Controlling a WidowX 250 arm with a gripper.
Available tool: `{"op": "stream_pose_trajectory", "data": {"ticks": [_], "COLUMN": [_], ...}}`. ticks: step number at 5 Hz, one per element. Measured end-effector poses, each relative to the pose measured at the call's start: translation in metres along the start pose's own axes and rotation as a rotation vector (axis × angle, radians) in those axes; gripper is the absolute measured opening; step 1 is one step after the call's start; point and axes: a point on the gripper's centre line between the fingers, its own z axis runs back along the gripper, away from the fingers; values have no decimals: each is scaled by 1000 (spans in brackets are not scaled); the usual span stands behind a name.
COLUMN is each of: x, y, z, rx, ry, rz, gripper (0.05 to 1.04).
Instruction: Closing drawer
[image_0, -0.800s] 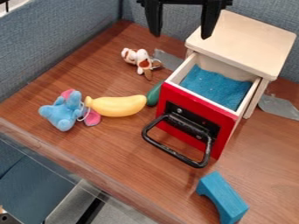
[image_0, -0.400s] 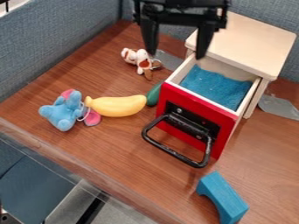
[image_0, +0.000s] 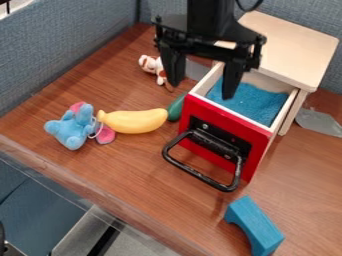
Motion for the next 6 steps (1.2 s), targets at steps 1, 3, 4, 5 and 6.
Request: {"op": "stream_pose_trajectory", "data": {"ticks": [1,3,4,5,6], "x": [-12,-24,-24,-19,-7], "y": [1,3,2,1,-3], "z": [-18,-63,-85,-102,-112], "rx": [-13,76,119,145,152], "ry": [38,99,115,102,77], "rz": [-85,-163,-181,-192,-183], "gripper": [999,999,999,999,1001]}}
